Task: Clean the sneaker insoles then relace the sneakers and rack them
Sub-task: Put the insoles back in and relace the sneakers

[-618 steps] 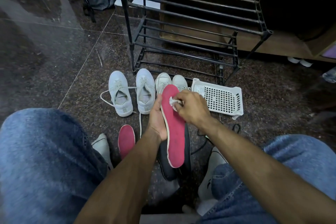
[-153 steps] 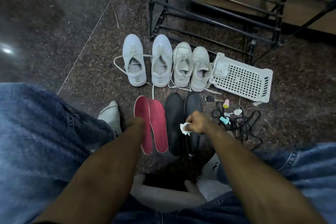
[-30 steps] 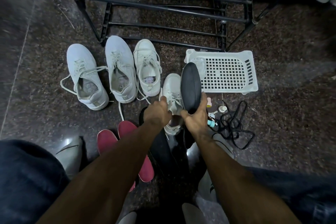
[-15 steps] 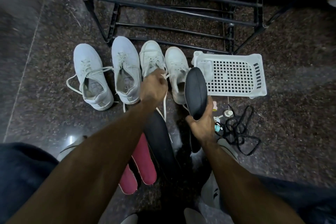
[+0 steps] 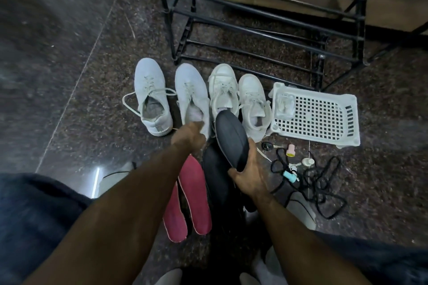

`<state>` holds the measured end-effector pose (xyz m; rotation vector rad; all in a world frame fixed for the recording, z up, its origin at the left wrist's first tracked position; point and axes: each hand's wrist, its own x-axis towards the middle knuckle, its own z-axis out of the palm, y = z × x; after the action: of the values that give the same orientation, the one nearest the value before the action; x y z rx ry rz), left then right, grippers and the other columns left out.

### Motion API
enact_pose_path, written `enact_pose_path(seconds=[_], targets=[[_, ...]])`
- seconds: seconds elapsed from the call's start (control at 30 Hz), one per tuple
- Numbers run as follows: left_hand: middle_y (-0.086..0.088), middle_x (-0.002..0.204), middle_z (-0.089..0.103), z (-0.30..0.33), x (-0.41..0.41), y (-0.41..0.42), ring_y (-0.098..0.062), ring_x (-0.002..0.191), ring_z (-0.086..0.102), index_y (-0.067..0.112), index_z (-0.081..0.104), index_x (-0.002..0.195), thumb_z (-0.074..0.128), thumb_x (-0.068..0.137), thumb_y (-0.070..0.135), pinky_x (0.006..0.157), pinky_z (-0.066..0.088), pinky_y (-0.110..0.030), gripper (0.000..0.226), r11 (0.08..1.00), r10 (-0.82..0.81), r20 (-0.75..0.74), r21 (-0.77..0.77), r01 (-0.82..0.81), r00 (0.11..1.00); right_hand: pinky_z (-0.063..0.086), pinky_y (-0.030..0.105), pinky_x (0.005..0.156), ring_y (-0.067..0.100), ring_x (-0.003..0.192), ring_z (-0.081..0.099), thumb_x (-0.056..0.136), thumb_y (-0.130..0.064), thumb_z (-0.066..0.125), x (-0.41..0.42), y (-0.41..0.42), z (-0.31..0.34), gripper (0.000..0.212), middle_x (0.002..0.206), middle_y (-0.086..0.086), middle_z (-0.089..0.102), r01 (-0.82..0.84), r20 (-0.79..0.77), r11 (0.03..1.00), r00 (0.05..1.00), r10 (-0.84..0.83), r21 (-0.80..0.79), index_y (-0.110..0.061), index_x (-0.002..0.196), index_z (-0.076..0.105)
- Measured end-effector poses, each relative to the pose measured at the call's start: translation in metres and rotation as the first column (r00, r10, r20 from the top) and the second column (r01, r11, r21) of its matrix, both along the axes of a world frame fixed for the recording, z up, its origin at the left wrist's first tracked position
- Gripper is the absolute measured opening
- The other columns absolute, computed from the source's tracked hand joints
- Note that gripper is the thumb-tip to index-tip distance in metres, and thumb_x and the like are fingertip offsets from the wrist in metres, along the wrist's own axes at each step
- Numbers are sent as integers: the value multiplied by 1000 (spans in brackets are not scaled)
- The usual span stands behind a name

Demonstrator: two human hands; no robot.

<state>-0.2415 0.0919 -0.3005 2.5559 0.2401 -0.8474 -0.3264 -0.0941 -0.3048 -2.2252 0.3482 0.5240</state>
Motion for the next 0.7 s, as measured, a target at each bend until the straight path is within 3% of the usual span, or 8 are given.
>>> enact_pose_path(seconds=[0.07, 0.13, 0.2, 0.27, 0.33, 0.4, 0.5, 0.7], targets=[[-5, 131, 60, 3, -13, 2, -27, 117, 58, 19, 57, 132, 33, 73, 32, 97, 44, -33, 65, 990, 62, 13, -130, -59, 998, 45, 47, 100, 34, 124, 50, 62, -33, 68, 2, 6, 2, 107, 142, 8, 47, -8, 21, 1000, 1000, 8, 0, -42, 148, 4], [-3, 104, 73, 6, -21, 5, -27, 94, 69, 19, 70, 110, 42, 75, 24, 86, 54, -35, 45, 911, 292, 72, -323, -255, 954, 36, 34, 105, 30, 129, 44, 68, -23, 73, 5, 12, 4, 105, 143, 9, 44, -26, 42, 1000, 999, 25, 6, -31, 151, 9], [-5, 97, 74, 11, -23, 14, -26, 89, 70, 20, 71, 109, 50, 85, 17, 83, 55, -35, 32, 876, 442, 201, -304, -374, 874, 28, 22, 101, 25, 133, 38, 71, -16, 73, 9, 20, 7, 102, 148, 7, 37, -60, 56, 998, 997, 59, 26, -24, 152, 11], [-10, 112, 69, 9, -21, 33, -31, 104, 64, 16, 69, 111, 53, 84, 15, 88, 51, -39, 32, 855, 519, 354, -213, -473, 778, 34, 30, 104, 25, 134, 37, 70, -21, 72, 15, 31, 8, 103, 149, 4, 34, -116, 72, 993, 991, 114, 29, -27, 151, 10], [-11, 132, 56, 7, -16, 58, -33, 122, 50, 16, 60, 124, 56, 82, 18, 98, 44, -46, 42, 885, 453, 379, -79, -459, 807, 40, 41, 105, 27, 133, 40, 67, -26, 70, 22, 45, 9, 103, 150, 3, 34, -163, 69, 986, 985, 161, 28, -33, 150, 9], [-7, 145, 42, 3, -13, 81, -30, 135, 34, 18, 44, 138, 55, 84, 24, 107, 33, -50, 55, 953, 245, 279, 108, -284, 929, 43, 45, 103, 28, 131, 42, 66, -32, 69, 31, 58, 10, 103, 150, 2, 35, -201, 70, 979, 978, 199, 25, -37, 149, 8], [-4, 153, 32, -8, -10, 103, -26, 143, 23, 21, 29, 147, 52, 87, 26, 112, 20, -52, 65, 979, 17, 129, 201, -43, 992, 40, 44, 106, 24, 136, 38, 68, -35, 69, 45, 75, 11, 103, 153, 1, 31, -239, 110, 971, 966, 236, 16, -32, 151, 7], [-9, 124, 61, -2, -20, 97, -30, 119, 52, 21, 60, 120, 54, 82, 27, 107, 30, -41, 38, 968, 73, 233, 219, -125, 970, 42, 40, 104, 24, 130, 45, 66, -36, 66, 59, 93, 13, 103, 149, 3, 40, -155, 140, 986, 979, 147, 53, -31, 152, 10]])
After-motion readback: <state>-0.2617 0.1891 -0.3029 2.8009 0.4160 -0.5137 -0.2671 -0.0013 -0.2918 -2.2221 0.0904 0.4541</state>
